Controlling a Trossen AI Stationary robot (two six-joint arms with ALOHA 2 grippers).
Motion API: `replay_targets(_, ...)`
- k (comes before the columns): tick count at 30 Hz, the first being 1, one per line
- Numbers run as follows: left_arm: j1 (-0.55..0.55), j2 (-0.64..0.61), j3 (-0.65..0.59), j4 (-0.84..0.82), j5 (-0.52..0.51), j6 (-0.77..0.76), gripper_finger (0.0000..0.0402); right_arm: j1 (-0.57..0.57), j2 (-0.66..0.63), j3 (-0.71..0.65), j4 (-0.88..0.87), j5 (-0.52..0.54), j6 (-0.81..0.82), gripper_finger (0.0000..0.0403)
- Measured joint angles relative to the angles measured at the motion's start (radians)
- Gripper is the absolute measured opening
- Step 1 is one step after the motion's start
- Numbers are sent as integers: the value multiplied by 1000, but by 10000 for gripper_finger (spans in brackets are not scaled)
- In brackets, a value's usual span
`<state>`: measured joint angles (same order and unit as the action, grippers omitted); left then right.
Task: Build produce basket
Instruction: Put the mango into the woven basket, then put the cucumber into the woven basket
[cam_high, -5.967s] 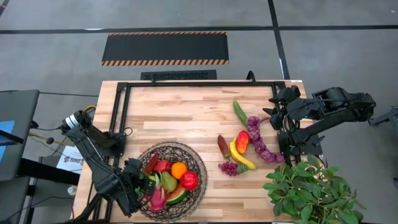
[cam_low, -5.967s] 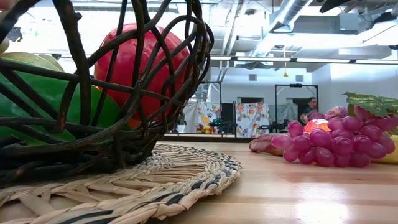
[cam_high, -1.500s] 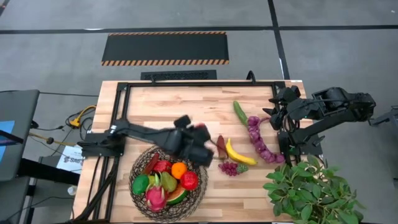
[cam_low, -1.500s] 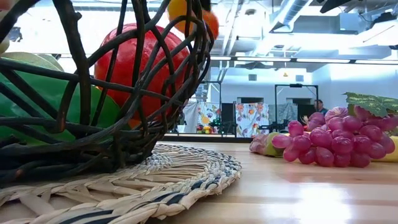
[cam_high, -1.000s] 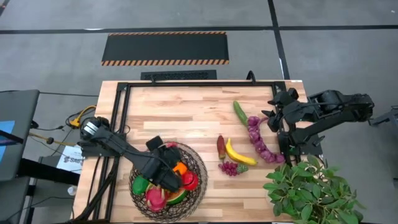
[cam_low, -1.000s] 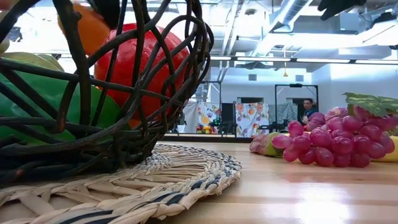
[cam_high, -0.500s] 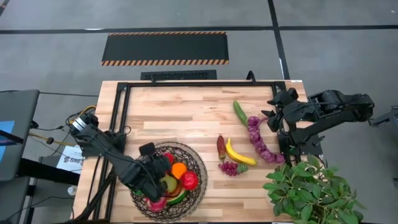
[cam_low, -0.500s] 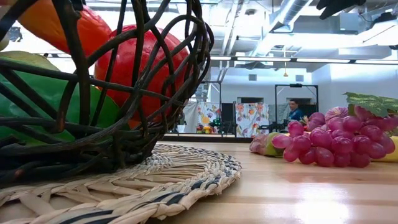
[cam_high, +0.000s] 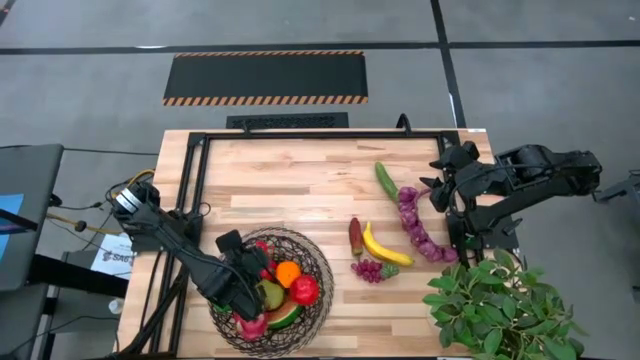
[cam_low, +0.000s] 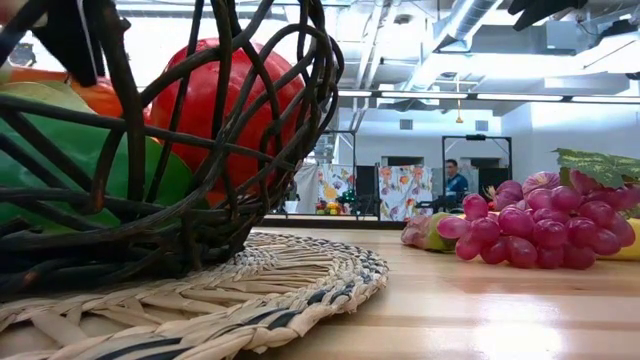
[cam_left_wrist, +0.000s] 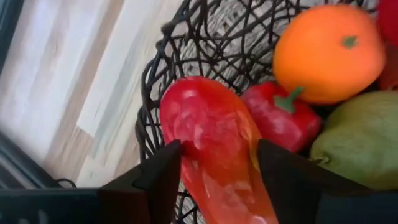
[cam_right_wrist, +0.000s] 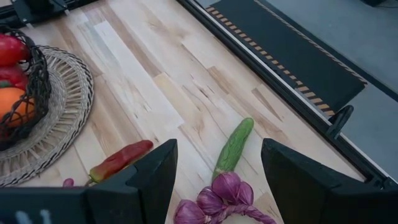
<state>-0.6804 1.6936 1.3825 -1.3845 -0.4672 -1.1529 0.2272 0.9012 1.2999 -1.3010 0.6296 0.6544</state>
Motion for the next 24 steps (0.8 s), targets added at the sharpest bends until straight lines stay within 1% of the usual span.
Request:
replay_targets(5, 3, 0, -4, -17, 45, -14, 236, 0, 0, 0, 0, 0, 0, 255)
replay_targets(9, 15, 0, 39, -50, 36, -9, 281, 0, 0, 0, 0, 0, 0, 255)
replay_targets(13, 52, 0, 111, -76, -20, 49, 318, 0, 0, 0, 0, -1, 0, 255)
replay_targets(16, 92, 0, 185, -35, -137, 143, 331, 0, 0, 0, 0, -1, 0, 255)
replay_targets(18, 134, 0, 219, 59, -212, 265, 333, 0, 0, 0, 0, -1, 0, 255)
replay_targets(20, 179, 0, 233, 211, -253, 458, 334, 0, 0, 0, 0, -1, 1, 255)
replay_targets(22, 231, 1, 233, 387, -239, 681, 334, 0, 1, 0, 0, -1, 1, 255)
replay_targets(24, 293, 19, 233, 576, -169, 885, 334, 0, 1, 0, 0, -1, 1, 255)
